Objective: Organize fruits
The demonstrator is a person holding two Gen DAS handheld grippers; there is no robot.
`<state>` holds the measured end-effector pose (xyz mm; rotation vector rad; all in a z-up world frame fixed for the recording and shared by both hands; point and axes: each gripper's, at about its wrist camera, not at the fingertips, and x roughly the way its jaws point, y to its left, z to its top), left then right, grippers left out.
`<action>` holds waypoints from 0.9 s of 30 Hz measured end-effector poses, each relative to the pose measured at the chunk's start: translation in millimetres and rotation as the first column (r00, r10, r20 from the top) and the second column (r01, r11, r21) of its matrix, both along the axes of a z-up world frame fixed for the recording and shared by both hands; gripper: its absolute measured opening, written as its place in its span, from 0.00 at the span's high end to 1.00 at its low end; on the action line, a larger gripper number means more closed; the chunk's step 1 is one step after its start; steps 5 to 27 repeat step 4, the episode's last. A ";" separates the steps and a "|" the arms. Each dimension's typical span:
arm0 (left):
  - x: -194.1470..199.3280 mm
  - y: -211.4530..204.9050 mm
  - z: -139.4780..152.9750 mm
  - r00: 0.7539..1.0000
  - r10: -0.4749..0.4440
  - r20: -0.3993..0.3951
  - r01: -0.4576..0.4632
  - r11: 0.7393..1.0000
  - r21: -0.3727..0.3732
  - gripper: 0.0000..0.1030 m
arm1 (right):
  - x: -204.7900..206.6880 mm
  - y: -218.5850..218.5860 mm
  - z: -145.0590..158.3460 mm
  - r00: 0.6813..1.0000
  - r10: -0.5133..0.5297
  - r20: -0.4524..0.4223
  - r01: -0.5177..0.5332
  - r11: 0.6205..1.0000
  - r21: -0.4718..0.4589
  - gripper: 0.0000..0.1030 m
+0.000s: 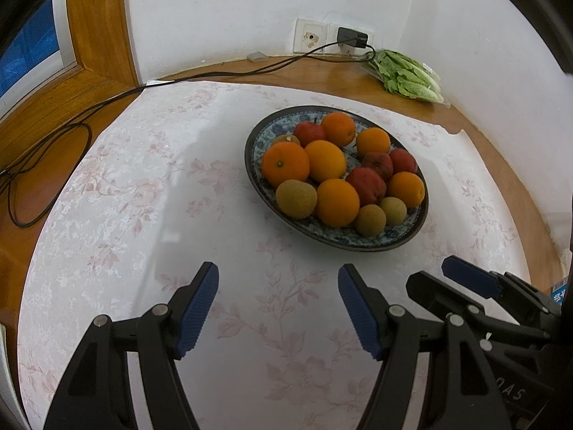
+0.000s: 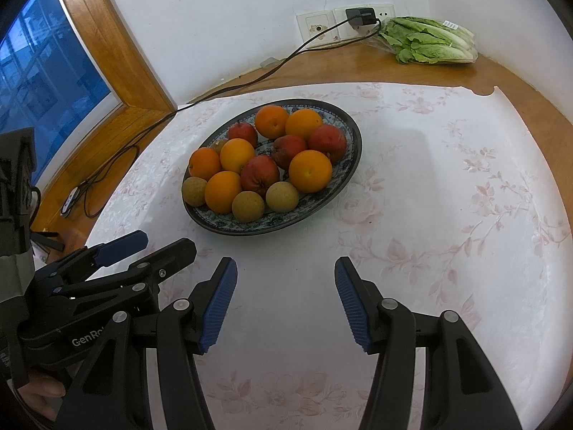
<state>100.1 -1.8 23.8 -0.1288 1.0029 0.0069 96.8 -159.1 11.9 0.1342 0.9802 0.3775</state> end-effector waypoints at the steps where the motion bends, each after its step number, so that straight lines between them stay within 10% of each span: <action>1: 0.4 -0.1 -1.0 1.000 0.000 -0.004 0.000 1.000 -0.001 0.29 | -0.2 0.2 -0.6 1.000 0.000 -0.001 0.000 1.000 0.000 0.43; 27: 1.7 0.7 -3.9 1.000 0.002 -0.016 -0.002 1.000 -0.006 0.29 | -0.5 0.9 -1.8 1.000 -0.001 -0.003 0.001 1.000 -0.001 0.43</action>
